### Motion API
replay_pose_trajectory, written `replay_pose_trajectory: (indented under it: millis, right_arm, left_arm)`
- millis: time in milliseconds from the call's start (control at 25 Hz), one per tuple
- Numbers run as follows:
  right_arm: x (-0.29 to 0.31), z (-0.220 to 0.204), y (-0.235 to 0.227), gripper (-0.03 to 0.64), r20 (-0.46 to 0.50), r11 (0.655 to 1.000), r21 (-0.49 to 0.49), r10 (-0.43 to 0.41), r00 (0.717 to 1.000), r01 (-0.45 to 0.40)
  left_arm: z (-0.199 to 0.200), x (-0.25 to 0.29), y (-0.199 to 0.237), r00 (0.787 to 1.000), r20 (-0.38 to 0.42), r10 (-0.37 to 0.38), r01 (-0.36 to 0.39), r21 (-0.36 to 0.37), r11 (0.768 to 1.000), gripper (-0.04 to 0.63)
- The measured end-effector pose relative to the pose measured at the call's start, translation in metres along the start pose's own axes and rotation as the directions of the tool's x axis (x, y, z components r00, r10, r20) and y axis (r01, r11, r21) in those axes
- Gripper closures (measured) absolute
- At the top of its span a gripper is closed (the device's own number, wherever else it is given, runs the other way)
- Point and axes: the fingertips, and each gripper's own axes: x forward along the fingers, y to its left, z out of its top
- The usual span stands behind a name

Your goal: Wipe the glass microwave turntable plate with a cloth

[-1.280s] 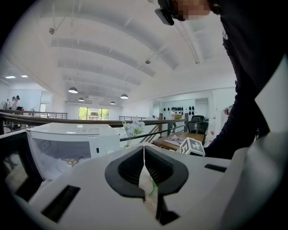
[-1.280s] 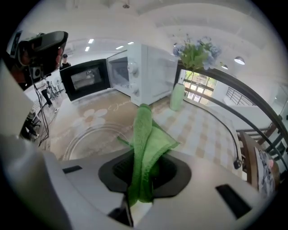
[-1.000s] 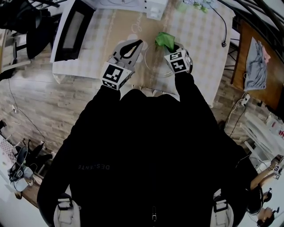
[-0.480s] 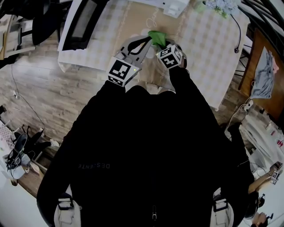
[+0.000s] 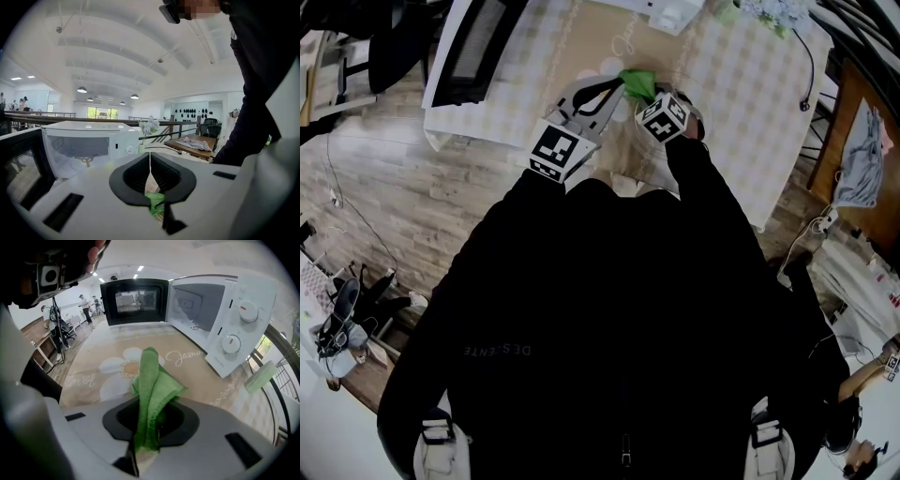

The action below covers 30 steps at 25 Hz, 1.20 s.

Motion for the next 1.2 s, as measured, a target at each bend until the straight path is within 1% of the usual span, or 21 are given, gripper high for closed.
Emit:
replay_pose_trajectory:
  millis: [80, 320, 560, 800, 1000, 1200]
  right_arm:
    - [-0.004, -0.009, -0.004, 0.534, -0.008, 1.000, 0.004, -0.001, 1.000, 0.001]
    - [-0.018, -0.043, -0.020, 0.534, -0.020, 0.997, 0.072, -0.021, 1.000, 0.022]
    - [-0.041, -0.080, -0.036, 0.534, -0.031, 0.993, 0.103, -0.050, 0.998, 0.053]
    - [-0.048, -0.100, -0.042, 0.534, -0.051, 0.985, 0.152, -0.074, 0.996, 0.081]
    - [-0.067, -0.123, -0.050, 0.534, -0.065, 0.978, 0.181, -0.093, 0.994, 0.103]
    - [-0.072, -0.146, -0.058, 0.534, -0.085, 0.971, 0.203, -0.115, 0.990, 0.130]
  left_arm:
    - [0.001, 0.004, -0.004, 1.000, 0.000, -0.013, 0.013, 0.002, 1.000, 0.574]
    - [0.002, 0.023, -0.022, 0.998, -0.008, -0.060, 0.061, 0.018, 0.998, 0.574]
    - [0.006, 0.047, -0.055, 0.993, -0.024, -0.116, 0.117, 0.029, 0.993, 0.574]
    - [0.003, 0.061, -0.063, 0.985, -0.035, -0.168, 0.170, 0.042, 0.985, 0.574]
    - [0.013, 0.071, -0.081, 0.980, -0.036, -0.196, 0.198, 0.049, 0.979, 0.574]
    - [0.010, 0.082, -0.090, 0.975, -0.038, -0.219, 0.221, 0.054, 0.974, 0.574]
